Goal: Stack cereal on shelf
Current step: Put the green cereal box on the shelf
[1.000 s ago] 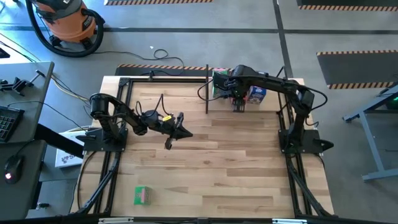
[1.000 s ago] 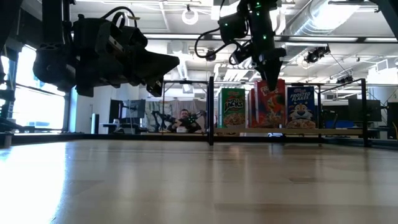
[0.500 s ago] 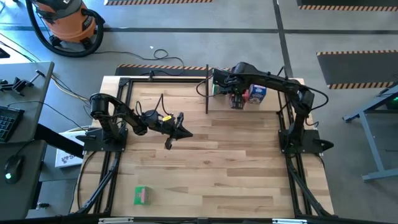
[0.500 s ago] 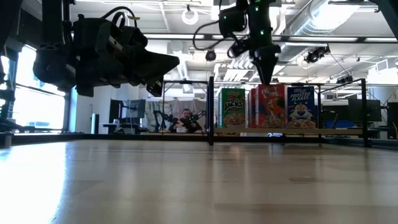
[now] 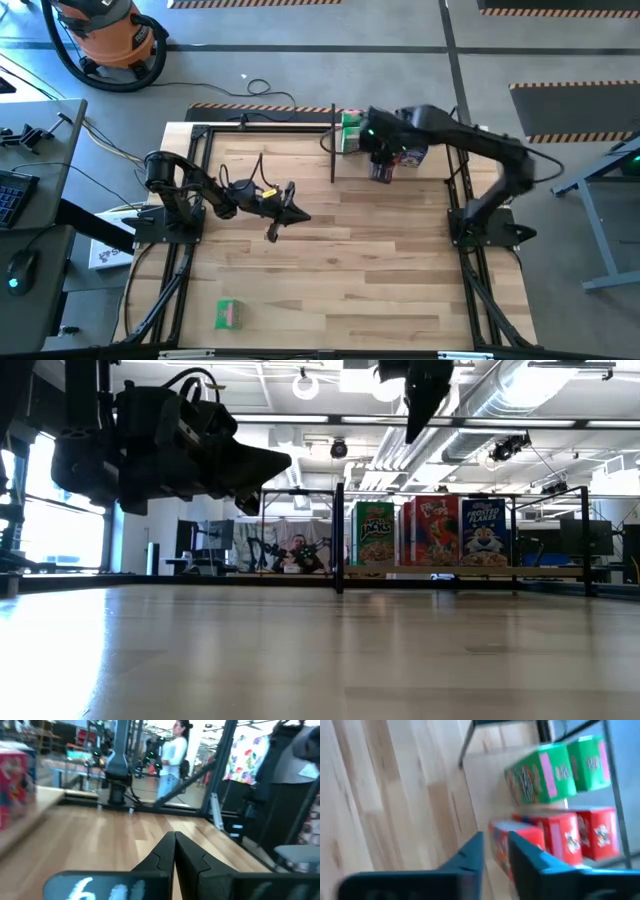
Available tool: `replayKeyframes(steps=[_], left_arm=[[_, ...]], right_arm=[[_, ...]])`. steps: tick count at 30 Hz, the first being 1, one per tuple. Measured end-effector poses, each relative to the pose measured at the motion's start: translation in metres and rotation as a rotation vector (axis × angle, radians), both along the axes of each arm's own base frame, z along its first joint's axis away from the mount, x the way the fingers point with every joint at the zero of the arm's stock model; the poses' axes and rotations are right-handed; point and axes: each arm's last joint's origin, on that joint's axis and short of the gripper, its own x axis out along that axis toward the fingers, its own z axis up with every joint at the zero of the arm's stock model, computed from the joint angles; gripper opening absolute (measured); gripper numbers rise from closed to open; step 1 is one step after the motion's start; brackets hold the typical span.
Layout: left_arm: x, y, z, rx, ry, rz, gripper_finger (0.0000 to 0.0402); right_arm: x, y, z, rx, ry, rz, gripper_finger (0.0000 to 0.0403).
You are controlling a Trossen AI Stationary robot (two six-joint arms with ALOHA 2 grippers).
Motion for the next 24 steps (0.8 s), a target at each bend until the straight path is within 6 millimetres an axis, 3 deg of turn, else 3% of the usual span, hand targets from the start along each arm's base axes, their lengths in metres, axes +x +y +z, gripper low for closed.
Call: replayKeyframes(steps=[2,4,9,15,20,24], left_arm=[[0.001,-0.002,0.000,-0.031,0.009,-0.011,0.0000],[0.003,-0.002,0.002,-0.074,0.010,-0.014,0.0000],[0.018,0.000,0.004,-0.129,0.060,-0.011,0.0000],[0.047,-0.001,0.011,-0.111,0.149,0.012,0.0000],[0.052,-0.008,0.025,-0.154,0.341,-0.027,0.0000],[0.037,-0.017,0.050,-0.113,0.617,0.124,0.0000]], right_arm=[[-0.010,0.009,-0.010,-0.017,-0.102,-0.011,0.0024],[-0.021,0.020,-0.024,-0.028,-0.222,-0.021,0.0008],[-0.033,0.041,-0.076,-0.027,-0.530,-0.008,0.0030],[-0.035,0.055,-0.126,-0.047,-0.842,0.046,0.0023],[-0.046,0.058,-0.156,-0.049,-0.876,0.056,0.0016],[-0.055,0.059,-0.173,-0.066,-0.892,0.043,0.0013]])
